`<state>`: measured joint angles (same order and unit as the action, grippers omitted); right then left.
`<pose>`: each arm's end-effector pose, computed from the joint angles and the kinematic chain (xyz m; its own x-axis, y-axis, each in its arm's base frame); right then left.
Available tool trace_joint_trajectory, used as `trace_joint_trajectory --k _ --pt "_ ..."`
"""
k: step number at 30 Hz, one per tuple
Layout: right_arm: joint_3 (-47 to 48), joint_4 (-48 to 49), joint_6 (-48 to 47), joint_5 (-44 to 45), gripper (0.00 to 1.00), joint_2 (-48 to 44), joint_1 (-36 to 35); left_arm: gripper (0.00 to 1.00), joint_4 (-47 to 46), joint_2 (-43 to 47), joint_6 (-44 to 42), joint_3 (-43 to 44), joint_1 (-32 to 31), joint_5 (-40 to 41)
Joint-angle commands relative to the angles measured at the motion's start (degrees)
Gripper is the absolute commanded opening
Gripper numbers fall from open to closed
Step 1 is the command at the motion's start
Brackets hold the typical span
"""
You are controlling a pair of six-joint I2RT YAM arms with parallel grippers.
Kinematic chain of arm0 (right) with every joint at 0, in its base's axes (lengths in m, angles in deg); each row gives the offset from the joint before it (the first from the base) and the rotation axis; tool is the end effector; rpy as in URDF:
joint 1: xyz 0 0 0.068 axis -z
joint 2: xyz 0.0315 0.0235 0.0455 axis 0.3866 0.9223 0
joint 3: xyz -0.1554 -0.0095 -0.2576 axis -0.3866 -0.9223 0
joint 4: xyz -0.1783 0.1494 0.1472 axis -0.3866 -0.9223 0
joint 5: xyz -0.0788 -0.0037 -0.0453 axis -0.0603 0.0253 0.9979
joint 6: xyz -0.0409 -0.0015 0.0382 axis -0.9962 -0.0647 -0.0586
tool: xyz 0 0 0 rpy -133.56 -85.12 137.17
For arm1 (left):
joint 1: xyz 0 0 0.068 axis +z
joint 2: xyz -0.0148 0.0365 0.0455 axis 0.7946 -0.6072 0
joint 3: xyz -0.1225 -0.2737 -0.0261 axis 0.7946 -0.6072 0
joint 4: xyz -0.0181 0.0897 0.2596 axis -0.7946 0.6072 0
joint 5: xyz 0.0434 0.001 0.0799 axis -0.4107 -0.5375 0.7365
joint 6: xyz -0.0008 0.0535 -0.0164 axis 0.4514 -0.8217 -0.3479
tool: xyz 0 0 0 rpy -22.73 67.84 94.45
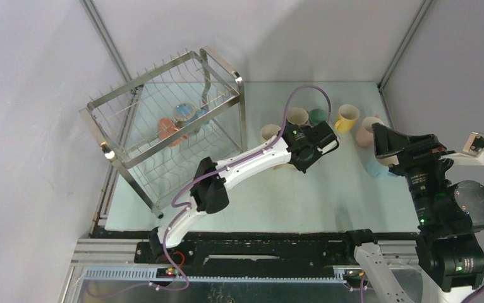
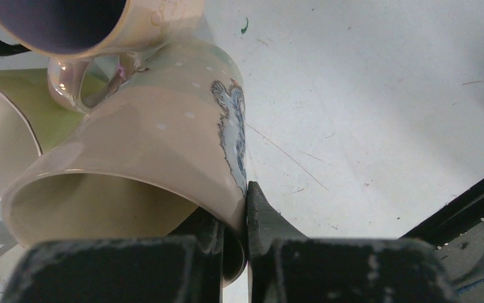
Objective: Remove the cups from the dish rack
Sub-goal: Place the cup at the center of the board.
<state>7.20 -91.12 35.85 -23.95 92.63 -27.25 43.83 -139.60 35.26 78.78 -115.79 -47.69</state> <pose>0.0099 -0.0009 0.5121 0.0768 0.6192 -0.7815 -0.1050 0.7844 0.6112 0.2477 -0.4729 0.2976 -0.4833 0.7297 -0.4837 0.7872 0.6040 0.1244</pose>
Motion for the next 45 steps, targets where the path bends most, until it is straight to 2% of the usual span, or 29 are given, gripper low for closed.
trace_joint_trajectory --k 1,12,25,37,45 --pt "-0.7 2.3 0.6 -0.9 1.0 0.7 0.3 0.0 -1.4 1.4 -2.3 -0.9 0.5 0.8" --pt "-2.0 3.2 1.1 -1.6 1.0 0.8 0.2 0.02 -0.4 0.6 -2.5 -2.7 1.1 -0.8" --pt "-2.0 2.8 1.0 -1.6 1.0 0.6 0.3 0.32 -0.4 0.6 -2.6 -2.2 1.4 -1.0" --pt "-2.0 2.6 0.9 -1.9 1.0 0.8 0.2 0.47 -0.5 1.2 -3.0 -1.1 1.4 -1.2" --pt "-2.0 2.5 0.6 -1.8 1.0 0.7 0.2 0.62 -1.2 2.7 -3.0 0.9 1.4 -2.7"
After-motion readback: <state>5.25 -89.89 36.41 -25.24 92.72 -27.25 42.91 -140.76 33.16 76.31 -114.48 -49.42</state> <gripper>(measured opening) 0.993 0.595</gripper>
